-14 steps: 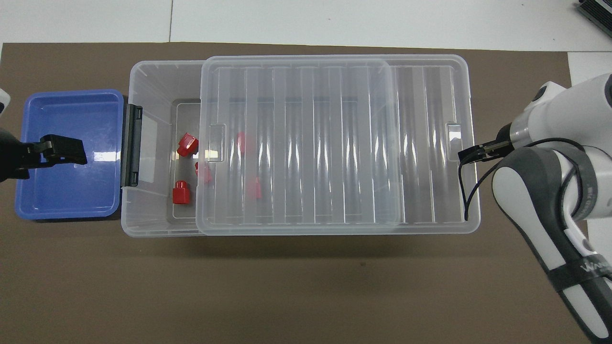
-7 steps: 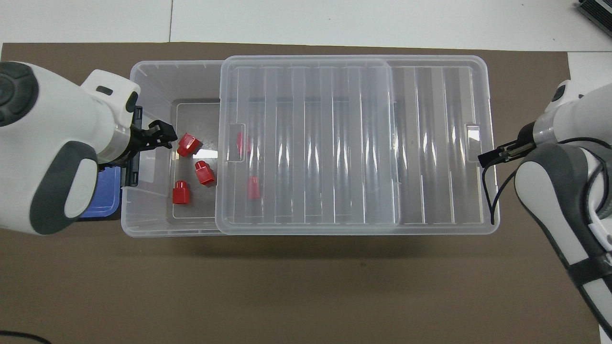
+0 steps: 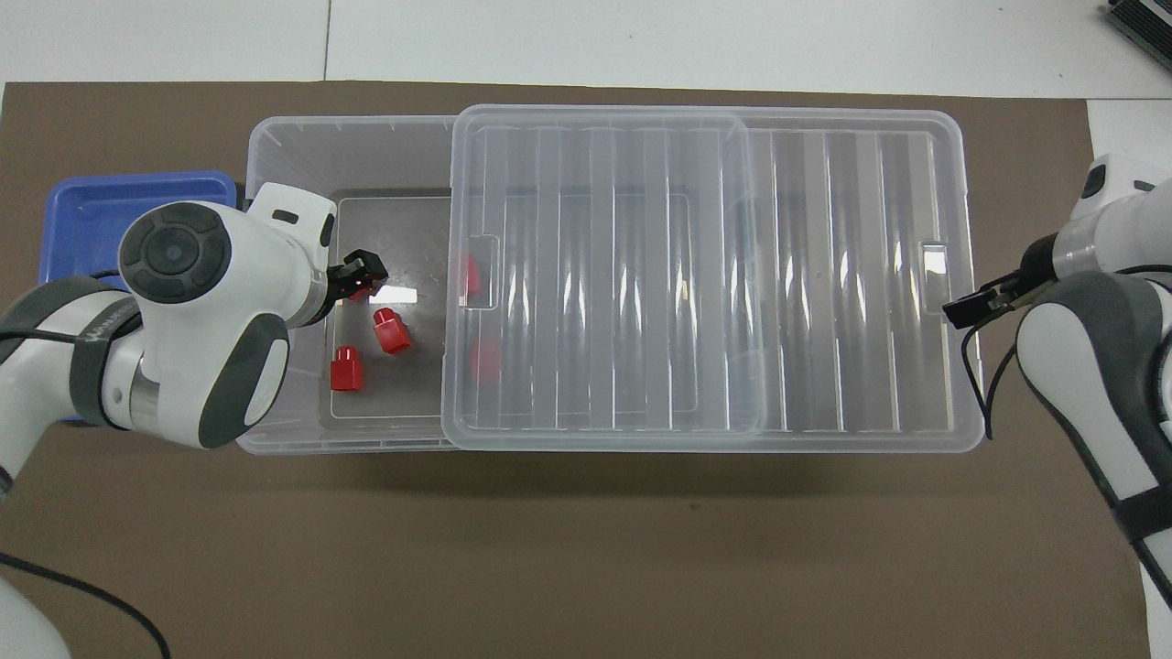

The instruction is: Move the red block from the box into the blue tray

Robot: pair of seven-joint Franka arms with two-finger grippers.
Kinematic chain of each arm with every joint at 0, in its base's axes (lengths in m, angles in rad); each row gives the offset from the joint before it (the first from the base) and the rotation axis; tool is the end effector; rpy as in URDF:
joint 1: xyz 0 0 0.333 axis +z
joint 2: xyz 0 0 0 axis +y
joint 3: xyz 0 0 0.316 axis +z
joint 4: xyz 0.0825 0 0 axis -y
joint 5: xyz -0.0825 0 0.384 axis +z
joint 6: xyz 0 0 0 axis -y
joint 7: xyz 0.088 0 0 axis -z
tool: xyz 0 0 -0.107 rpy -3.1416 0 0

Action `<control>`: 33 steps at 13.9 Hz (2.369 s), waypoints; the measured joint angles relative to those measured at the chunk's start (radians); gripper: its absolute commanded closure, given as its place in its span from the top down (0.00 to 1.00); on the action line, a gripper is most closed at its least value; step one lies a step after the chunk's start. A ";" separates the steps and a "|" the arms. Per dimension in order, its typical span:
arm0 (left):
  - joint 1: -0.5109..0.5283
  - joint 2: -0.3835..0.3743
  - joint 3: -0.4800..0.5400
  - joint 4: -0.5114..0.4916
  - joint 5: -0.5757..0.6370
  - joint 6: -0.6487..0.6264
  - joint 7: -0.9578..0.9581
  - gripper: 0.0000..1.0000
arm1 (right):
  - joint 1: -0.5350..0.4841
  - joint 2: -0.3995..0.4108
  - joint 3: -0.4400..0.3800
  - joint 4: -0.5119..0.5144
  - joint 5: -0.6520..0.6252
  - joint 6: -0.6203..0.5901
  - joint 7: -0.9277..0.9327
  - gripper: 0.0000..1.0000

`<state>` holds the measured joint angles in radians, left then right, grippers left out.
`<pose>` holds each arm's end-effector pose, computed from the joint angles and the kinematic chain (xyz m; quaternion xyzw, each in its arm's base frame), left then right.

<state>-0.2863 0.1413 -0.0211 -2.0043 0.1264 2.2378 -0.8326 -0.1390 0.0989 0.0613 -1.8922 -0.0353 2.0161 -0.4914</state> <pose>0.5645 -0.1749 0.3965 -0.9723 -0.2235 -0.0657 0.0171 0.5862 -0.0486 0.4533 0.9770 0.2124 0.0085 0.0160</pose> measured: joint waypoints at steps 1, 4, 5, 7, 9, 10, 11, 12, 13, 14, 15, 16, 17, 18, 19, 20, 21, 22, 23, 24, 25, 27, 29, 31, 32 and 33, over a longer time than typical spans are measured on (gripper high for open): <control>-0.019 0.027 -0.001 -0.006 0.013 0.026 -0.047 1.00 | 0.001 0.000 0.000 0.000 0.000 0.000 0.000 1.00; -0.066 0.113 -0.002 -0.012 0.033 0.081 -0.143 1.00 | 0.010 -0.016 0.004 0.003 0.000 -0.005 0.061 1.00; -0.075 0.123 -0.001 -0.012 0.033 0.087 -0.151 1.00 | 0.029 -0.032 0.005 0.004 0.001 -0.018 0.125 1.00; -0.077 0.123 0.001 -0.010 0.034 0.088 -0.152 1.00 | 0.090 -0.077 0.008 0.007 0.001 -0.050 0.309 1.00; -0.077 0.122 0.005 -0.010 0.034 0.088 -0.152 1.00 | 0.162 -0.122 0.010 0.011 0.001 -0.084 0.501 1.00; -0.077 0.122 0.005 -0.010 0.034 0.088 -0.152 1.00 | 0.189 -0.135 0.011 0.022 0.001 -0.106 0.585 1.00; -0.077 0.122 0.005 -0.012 0.035 0.089 -0.152 1.00 | 0.206 -0.140 0.012 0.043 0.001 -0.135 0.654 1.00; -0.076 0.122 0.005 -0.016 0.037 0.093 -0.150 1.00 | 0.216 -0.140 0.012 0.069 0.001 -0.162 0.698 1.00; -0.076 0.123 0.005 -0.025 0.039 0.107 -0.148 1.00 | 0.223 -0.139 0.012 0.103 0.001 -0.196 0.727 1.00; -0.076 0.123 0.005 -0.038 0.041 0.123 -0.145 1.00 | 0.224 -0.137 0.012 0.131 0.001 -0.224 0.741 1.00; -0.076 0.123 0.005 -0.052 0.041 0.135 -0.138 1.00 | 0.224 -0.136 0.010 0.160 0.001 -0.251 0.745 1.00; -0.076 0.123 0.005 -0.063 0.041 0.144 -0.130 1.00 | 0.223 -0.135 0.008 0.186 0.001 -0.274 0.746 1.00; -0.076 0.123 0.005 -0.069 0.041 0.147 -0.127 0.99 | 0.221 -0.133 0.006 0.213 0.001 -0.301 0.746 1.00; -0.076 0.123 0.005 -0.072 0.042 0.148 -0.125 0.92 | 0.219 -0.130 0.006 0.242 0.001 -0.332 0.746 1.00; -0.076 0.123 0.005 -0.072 0.042 0.149 -0.122 0.75 | 0.217 -0.127 0.005 0.267 0.001 -0.357 0.746 1.00; -0.076 0.123 0.005 -0.072 0.043 0.149 -0.121 0.61 | 0.215 -0.124 0.005 0.282 0.001 -0.372 0.746 1.00; -0.076 0.123 0.005 -0.072 0.052 0.149 -0.119 0.47 | 0.213 -0.122 0.005 0.286 0.002 -0.375 0.746 1.00; -0.076 0.123 0.005 -0.072 0.070 0.149 -0.117 0.35 | 0.211 -0.120 0.004 0.287 0.003 -0.376 0.746 1.00; -0.076 0.123 0.005 -0.072 0.086 0.149 -0.113 0.26 | 0.207 -0.116 0.001 0.285 0.004 -0.381 0.746 1.00; -0.076 0.123 0.005 -0.072 0.091 0.148 -0.104 0.20 | 0.199 -0.115 -0.001 0.280 0.004 -0.384 0.746 1.00; -0.076 0.123 0.005 -0.072 0.091 0.147 -0.089 0.13 | 0.189 -0.115 -0.002 0.274 0.004 -0.384 0.745 1.00; -0.076 0.122 0.005 -0.070 0.091 0.137 -0.066 0.06 | 0.177 -0.115 -0.002 0.269 0.004 -0.384 0.744 1.00; -0.075 0.117 0.007 -0.046 0.092 0.089 -0.054 0.06 | 0.171 -0.115 -0.003 0.268 0.005 -0.384 0.744 1.00; -0.074 0.095 0.009 0.026 0.092 -0.031 -0.040 0.06 | 0.171 -0.115 -0.003 0.268 0.005 -0.384 0.744 1.00; -0.072 0.080 0.011 0.073 0.092 -0.111 -0.022 0.06 | 0.171 -0.115 -0.003 0.268 0.006 -0.384 0.744 1.00; -0.070 0.063 0.013 0.121 0.090 -0.194 0.005 0.06 | 0.171 -0.115 -0.003 0.268 0.006 -0.384 0.744 1.00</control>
<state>-0.3559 0.2038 -0.0084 -1.8829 0.2166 2.0437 -0.8274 0.0321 -0.0161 0.0586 -1.6240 -0.0296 1.6320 0.2521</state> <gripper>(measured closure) 0.656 0.000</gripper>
